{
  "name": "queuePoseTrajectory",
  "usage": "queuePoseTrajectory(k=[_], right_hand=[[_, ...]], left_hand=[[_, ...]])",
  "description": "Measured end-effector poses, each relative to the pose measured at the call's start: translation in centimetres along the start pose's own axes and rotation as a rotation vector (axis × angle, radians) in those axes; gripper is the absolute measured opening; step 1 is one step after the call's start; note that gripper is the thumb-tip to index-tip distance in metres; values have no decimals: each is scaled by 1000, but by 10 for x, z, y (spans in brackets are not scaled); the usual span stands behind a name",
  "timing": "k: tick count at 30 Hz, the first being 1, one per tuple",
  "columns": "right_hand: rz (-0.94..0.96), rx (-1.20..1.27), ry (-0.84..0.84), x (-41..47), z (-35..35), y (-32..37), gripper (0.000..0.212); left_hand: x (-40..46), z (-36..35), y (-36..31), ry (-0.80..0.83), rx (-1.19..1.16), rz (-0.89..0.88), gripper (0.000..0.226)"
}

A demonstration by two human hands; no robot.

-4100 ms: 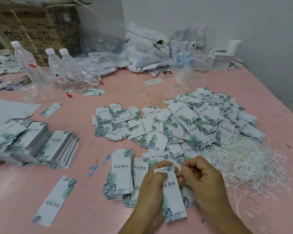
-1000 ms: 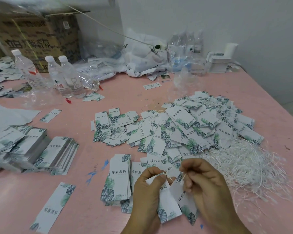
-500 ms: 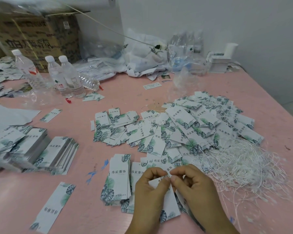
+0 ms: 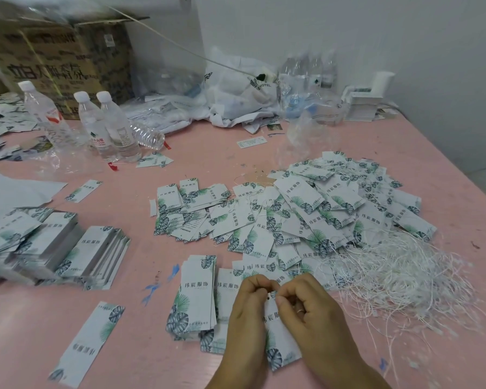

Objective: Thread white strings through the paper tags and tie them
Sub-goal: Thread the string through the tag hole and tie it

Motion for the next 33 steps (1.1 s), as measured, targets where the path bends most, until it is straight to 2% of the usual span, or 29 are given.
queuePoseTrajectory(k=[4,8,12,17,20,26,29,33], right_hand=[[24,-50,-11,1,-2,1,15],[37,-68,-31,1,0,3,16],[36,-74,-97,3,9,1,15],[18,-55,-114,3,13,-2,15],[-1,-47,-127,4,14,-5,17],[-17,-23,-149,3,15,-8,13],[-7,6,-158,3,15,-6,5],[-29,77,-166,3,16,-8,3]], left_hand=[[1,-2,3,22,-40,37,18],[-1,-10,3,64,-261,138,16],[-1,-7,6,37,-445,224,27],[0,-5,5,-23,-415,237,19],[-2,-13,0,39,-397,234,18],[-2,-19,4,137,-399,242,37],[-1,-20,3,161,-419,238,38],[-2,-19,9,155,-485,298,31]])
Point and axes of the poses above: each hand's wrist, its own x-axis towards the middle knuckle, its own z-axis out of the back of the hand, y = z × x, the point moved 8 cm from there along x, towards the middle knuckle, and after that the axes turned 3 degrees about -x, right-handed, at the moved point
